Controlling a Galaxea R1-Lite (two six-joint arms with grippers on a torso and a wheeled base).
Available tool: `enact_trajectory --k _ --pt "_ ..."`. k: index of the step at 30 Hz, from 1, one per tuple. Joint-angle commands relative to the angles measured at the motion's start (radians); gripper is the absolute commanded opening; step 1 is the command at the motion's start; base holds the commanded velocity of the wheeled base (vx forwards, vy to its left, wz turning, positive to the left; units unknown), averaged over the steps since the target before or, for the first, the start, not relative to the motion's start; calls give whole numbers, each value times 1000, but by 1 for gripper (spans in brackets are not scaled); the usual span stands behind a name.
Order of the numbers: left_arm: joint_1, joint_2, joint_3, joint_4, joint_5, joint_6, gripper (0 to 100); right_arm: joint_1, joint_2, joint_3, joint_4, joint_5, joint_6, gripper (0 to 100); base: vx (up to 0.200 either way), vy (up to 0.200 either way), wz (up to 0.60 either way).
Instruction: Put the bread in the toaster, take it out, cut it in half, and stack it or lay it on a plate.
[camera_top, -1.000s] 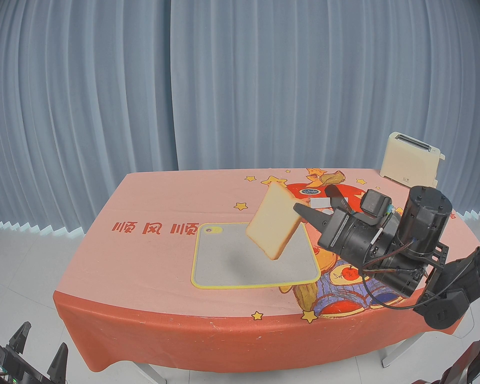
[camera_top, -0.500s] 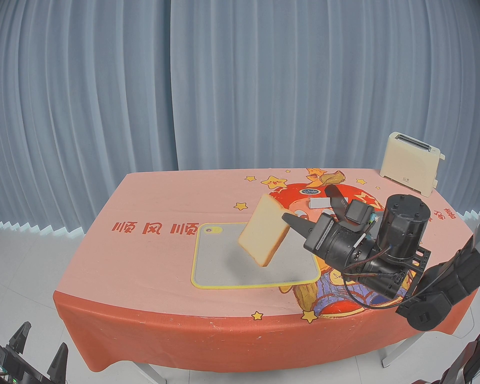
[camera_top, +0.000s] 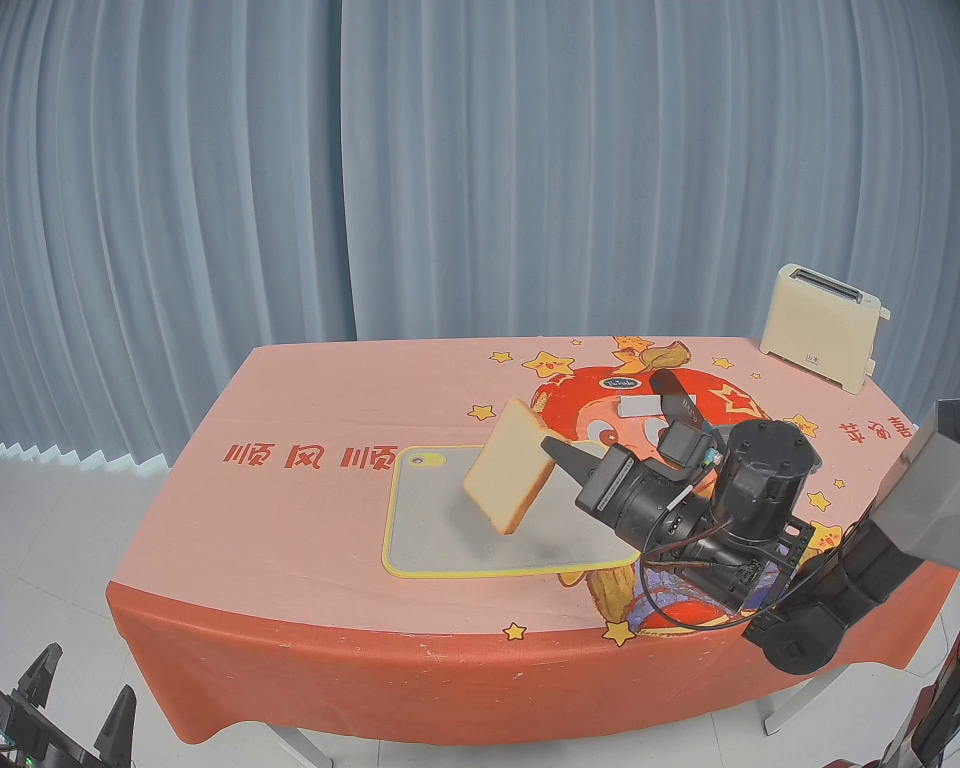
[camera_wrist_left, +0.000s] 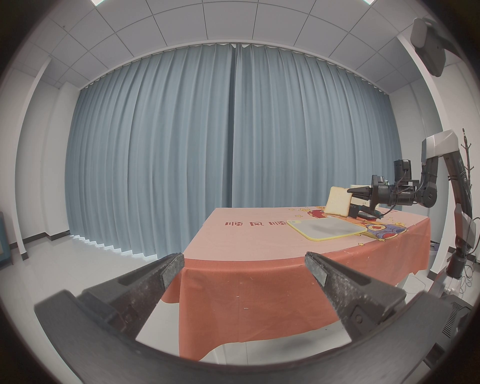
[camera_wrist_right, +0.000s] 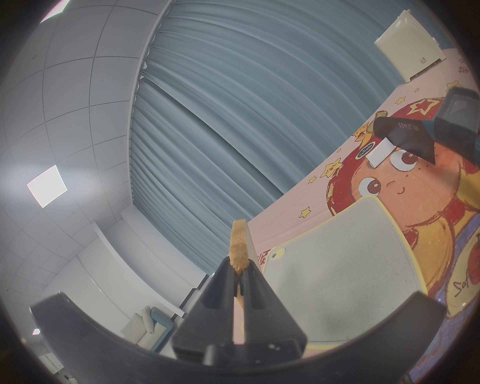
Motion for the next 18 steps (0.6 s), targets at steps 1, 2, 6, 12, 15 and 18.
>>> enact_trajectory --k 1,2,6,12,15,18 --pt "0 0 18 0 0 0 100 1 40 -2 -8 -1 0 0 0 0 0" --pt "0 0 18 0 0 0 100 1 40 -2 -8 -1 0 0 0 0 0" --pt "0 -1 18 0 0 0 100 1 51 -15 -9 -4 -1 0 0 0 0" --pt "-2 0 18 0 0 -1 100 1 45 -16 -9 -5 -3 0 0 0 0" --pt "-2 0 18 0 0 -1 100 1 39 -15 -11 -8 -5 0 0 0 0" --pt "-2 0 18 0 0 0 100 1 48 -19 -9 -8 -12 0 0 0 0"
